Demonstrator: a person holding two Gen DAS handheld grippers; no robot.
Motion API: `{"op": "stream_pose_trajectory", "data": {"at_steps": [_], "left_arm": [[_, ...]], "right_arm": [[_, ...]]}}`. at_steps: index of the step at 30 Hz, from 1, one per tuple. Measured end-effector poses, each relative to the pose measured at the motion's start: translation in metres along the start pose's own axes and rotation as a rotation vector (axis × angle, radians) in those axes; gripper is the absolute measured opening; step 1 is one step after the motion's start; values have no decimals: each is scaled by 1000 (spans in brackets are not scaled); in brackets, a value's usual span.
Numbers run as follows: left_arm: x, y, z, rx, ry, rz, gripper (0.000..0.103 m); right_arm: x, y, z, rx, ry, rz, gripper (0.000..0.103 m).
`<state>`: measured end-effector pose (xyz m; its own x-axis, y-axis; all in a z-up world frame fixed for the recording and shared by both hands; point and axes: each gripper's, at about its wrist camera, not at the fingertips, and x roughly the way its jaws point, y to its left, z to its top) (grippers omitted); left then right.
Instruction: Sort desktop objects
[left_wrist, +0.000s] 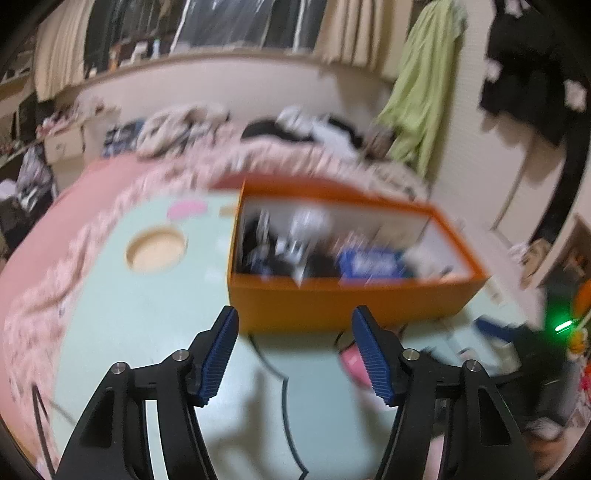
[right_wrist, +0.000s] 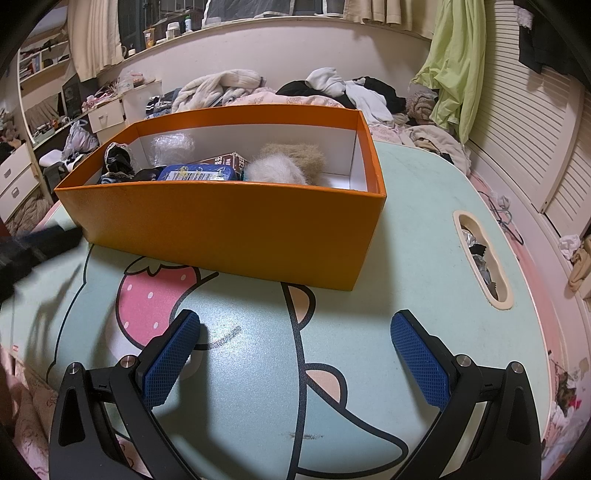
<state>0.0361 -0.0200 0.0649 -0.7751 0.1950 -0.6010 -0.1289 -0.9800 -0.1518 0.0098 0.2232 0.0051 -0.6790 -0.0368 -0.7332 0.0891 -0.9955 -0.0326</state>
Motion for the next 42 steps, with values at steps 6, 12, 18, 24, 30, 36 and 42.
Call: {"op": "stream_pose_trajectory", "data": {"at_steps": [6, 12, 18, 24, 30, 36, 42], "left_arm": [[8, -6, 56, 41, 32, -60, 52], [87, -29, 88, 136, 177, -20, 52], [137, -39, 86, 176, 251, 59, 35], [130, -35, 84, 167, 196, 45, 32], [47, -25, 81, 94, -13, -138, 32], [-1, -19, 24, 110, -17, -205, 33], [29, -21, -20, 110, 99, -120, 33]], "right_arm": [[-2, -1, -1, 1, 0, 0, 103], [-3, -2, -1, 2, 0, 0, 102], [-3, -3, -1, 2, 0, 1, 103], [-4, -3, -2, 3, -1, 0, 103], [-7, -4, -4, 3, -2, 1, 103], [-10, -6, -6, 3, -2, 1, 103], [-11, -7, -7, 3, -3, 1, 103]]}}
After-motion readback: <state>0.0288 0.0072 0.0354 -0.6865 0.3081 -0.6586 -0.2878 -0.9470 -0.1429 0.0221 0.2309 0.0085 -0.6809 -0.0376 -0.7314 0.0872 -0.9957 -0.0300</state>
